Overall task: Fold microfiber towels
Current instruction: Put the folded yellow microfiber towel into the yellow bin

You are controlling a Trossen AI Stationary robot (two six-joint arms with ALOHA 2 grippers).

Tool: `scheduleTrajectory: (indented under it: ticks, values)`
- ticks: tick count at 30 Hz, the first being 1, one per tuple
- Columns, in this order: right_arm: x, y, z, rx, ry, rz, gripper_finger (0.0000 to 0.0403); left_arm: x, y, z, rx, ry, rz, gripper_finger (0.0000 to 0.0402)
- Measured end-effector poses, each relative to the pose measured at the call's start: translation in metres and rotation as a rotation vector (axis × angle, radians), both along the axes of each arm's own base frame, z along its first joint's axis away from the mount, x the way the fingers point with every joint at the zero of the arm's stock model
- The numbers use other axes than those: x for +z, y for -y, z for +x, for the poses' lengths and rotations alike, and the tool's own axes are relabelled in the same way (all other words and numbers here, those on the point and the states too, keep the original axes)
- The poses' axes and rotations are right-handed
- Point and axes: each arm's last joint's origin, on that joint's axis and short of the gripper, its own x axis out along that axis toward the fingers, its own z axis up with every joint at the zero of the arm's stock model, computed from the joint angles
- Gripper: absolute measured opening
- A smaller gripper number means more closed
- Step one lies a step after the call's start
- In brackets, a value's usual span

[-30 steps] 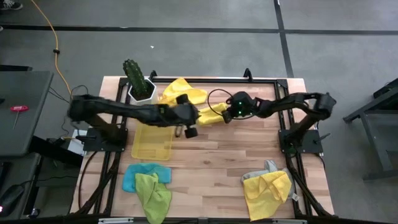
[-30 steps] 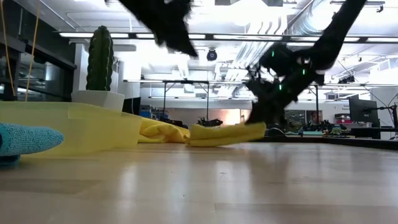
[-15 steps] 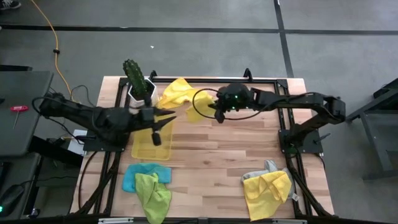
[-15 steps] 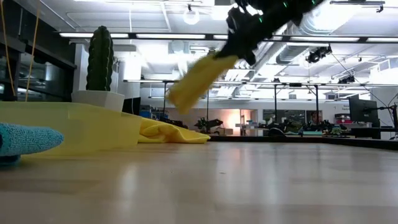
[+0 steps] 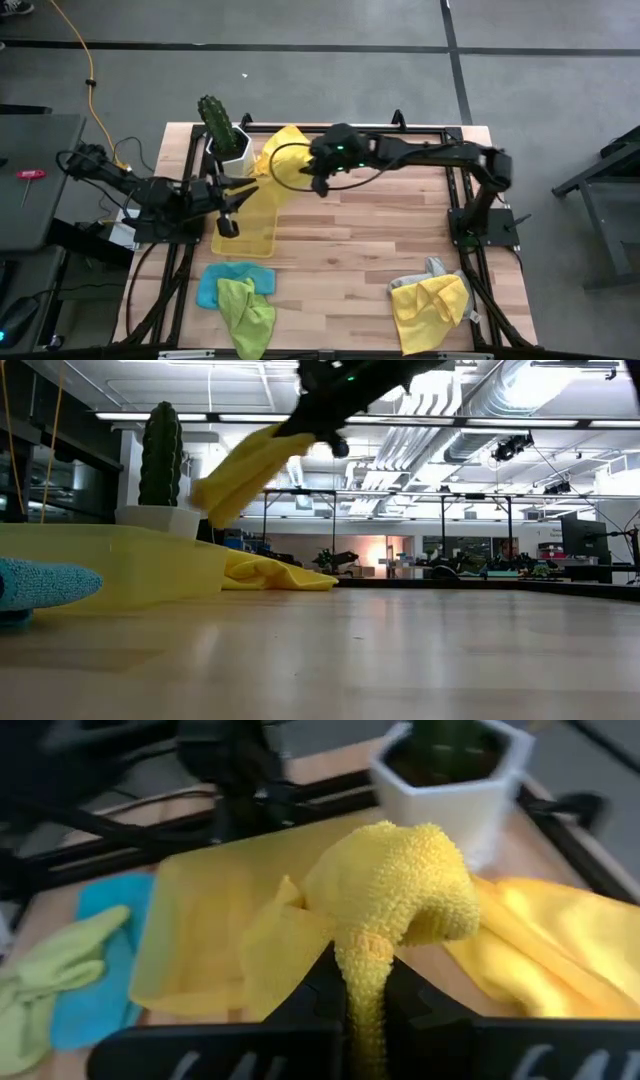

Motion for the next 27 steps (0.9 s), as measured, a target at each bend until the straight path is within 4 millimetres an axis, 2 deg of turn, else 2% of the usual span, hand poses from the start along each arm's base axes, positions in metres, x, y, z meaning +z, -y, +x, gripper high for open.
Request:
scheduleTrajectory:
  ticks: [7, 12, 20, 27]
  values:
    - [-0.013, -0.006, 0.054, 0.265, 0.018, -0.002, 0.0000, 0.000, 0.003, 0.000, -0.018, -0.004, 0.019, 0.0070]
    - [-0.026, -0.012, 0.078, 0.450, -0.026, -0.053, 0.0000, 0.000, 0.003, 0.000, -0.018, -0.004, 0.019, 0.0070]
    - [-0.054, -0.015, 0.102, 0.593, -0.041, -0.053, 0.0000, 0.000, 0.003, 0.000, -0.019, -0.004, 0.019, 0.0070]
    - [-0.071, -0.016, 0.106, 0.682, -0.037, -0.035, 0.0000, 0.000, 0.003, 0.000, -0.019, -0.004, 0.019, 0.0070]
